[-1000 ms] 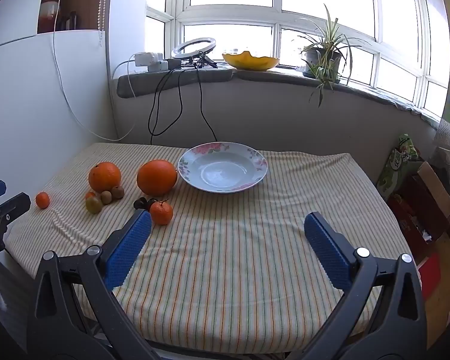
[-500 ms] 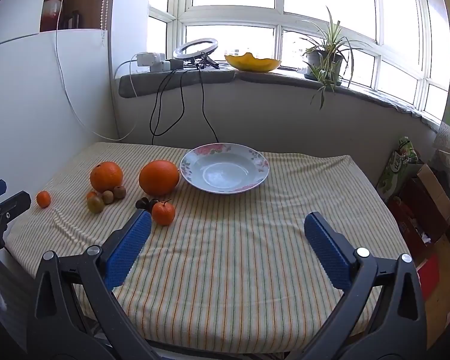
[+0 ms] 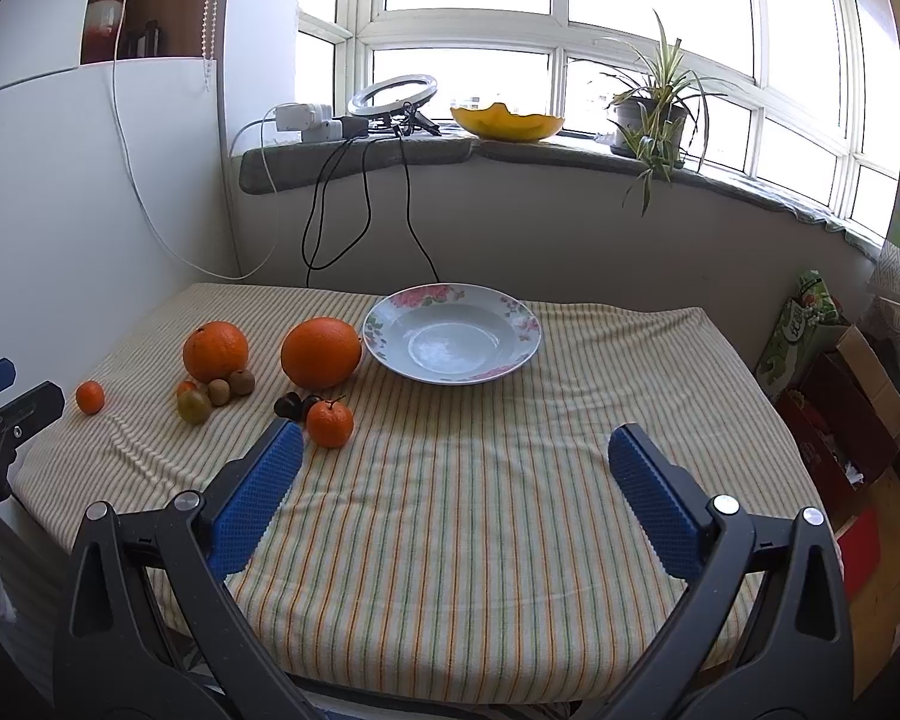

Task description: Organize fruits

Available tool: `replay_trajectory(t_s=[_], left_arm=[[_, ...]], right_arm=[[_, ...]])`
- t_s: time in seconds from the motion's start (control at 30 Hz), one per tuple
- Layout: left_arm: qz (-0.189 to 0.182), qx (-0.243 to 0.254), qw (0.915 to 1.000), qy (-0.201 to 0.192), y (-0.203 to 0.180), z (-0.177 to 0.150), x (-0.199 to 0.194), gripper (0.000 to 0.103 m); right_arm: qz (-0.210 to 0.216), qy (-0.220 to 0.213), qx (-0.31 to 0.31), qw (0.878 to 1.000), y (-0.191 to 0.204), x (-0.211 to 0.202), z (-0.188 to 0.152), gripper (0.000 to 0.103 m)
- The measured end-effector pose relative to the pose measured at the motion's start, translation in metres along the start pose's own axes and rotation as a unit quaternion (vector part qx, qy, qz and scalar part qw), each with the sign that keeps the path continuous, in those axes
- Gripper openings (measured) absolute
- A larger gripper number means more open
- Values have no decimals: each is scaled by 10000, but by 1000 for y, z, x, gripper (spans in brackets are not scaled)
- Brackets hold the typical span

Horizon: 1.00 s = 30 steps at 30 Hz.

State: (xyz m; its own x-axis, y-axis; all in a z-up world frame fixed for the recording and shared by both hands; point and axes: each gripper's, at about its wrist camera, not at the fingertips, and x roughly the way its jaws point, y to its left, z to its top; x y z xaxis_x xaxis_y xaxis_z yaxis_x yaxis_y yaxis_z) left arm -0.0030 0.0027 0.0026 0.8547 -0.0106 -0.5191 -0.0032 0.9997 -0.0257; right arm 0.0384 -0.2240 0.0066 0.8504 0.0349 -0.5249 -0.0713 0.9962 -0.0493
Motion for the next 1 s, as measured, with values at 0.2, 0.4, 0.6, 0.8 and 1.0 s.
replay_trajectory(t_s=[0.2,0.4,0.6,0.8,1.0], left_arm=[[0,2,10000,-13,0,1,-2,94],[-5,-10,10000,0,1,2,-2,94],[-6,-5,10000,3,1,2,-1,94],[-1,1,10000,7,1,2,-1,94],[11,-4,10000,10,0,2,-1,94]], right_arm=[[-4,-11,-4,10000,0,0,-1,103],[7,13,-20,10000,2,1,-2,103],[28,30,-20,10000,2,2,-2,103],[40,42,-25,10000,2,2,-2,103],[56,54,-17,10000,2,3,-3,103]])
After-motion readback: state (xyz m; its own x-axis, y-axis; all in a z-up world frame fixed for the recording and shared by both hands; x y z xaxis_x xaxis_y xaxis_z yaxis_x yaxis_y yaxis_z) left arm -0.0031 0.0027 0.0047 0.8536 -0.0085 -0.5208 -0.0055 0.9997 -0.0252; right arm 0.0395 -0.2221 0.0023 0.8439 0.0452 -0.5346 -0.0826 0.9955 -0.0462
